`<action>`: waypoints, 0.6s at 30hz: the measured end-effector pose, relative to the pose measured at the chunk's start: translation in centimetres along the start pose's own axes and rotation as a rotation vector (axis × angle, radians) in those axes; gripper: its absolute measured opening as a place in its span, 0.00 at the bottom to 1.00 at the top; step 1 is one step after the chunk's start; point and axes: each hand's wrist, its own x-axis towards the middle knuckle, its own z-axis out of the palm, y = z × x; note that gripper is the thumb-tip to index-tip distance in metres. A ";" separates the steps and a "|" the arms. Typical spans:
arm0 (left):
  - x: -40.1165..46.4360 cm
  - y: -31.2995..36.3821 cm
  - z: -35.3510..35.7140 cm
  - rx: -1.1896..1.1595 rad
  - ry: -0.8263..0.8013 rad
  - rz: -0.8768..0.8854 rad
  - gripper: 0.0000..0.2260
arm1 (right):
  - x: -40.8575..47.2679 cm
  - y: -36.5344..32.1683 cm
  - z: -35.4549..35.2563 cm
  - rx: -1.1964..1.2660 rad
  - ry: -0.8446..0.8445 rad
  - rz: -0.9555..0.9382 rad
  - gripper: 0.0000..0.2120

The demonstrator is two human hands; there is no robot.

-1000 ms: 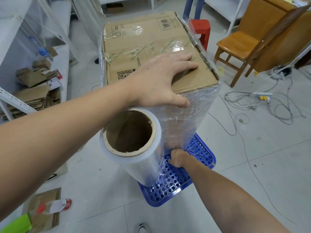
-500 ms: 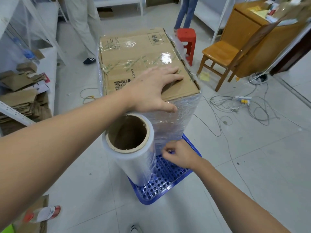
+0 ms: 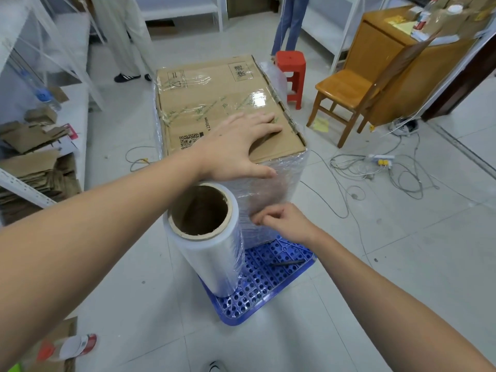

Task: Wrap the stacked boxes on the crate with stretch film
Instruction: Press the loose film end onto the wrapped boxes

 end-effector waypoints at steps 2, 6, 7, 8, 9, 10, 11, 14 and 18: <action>0.0 -0.1 0.0 0.000 0.001 0.001 0.44 | -0.2 0.8 0.0 -0.194 -0.047 0.040 0.10; 0.1 -0.4 0.1 -0.008 0.004 0.004 0.44 | 0.1 -0.4 0.5 -0.111 0.060 0.043 0.08; 0.1 -0.4 0.1 -0.009 0.007 0.004 0.44 | -0.1 -0.5 0.8 -0.112 0.087 0.048 0.08; 0.1 -0.3 0.1 -0.001 0.008 0.004 0.44 | -0.4 -0.4 1.2 -0.111 0.101 0.057 0.08; 0.1 -0.4 0.0 0.010 0.008 0.006 0.45 | -0.9 -0.4 1.7 -0.104 0.101 0.069 0.09; 0.0 -0.3 -0.1 0.016 0.007 0.011 0.45 | -1.6 -0.6 2.2 -0.082 0.101 0.083 0.10; -0.2 -0.1 -0.2 0.013 0.004 0.013 0.45 | -2.5 -0.9 2.8 -0.053 0.110 0.088 0.11; -0.4 0.6 -1.0 -0.012 -0.011 -0.006 0.46 | -4.6 -2.8 4.1 -0.016 0.157 0.032 0.14; -2.0 1.8 -3.6 -0.218 0.069 -0.088 0.30 | -7.0 -5.6 4.6 -0.040 0.236 -0.062 0.18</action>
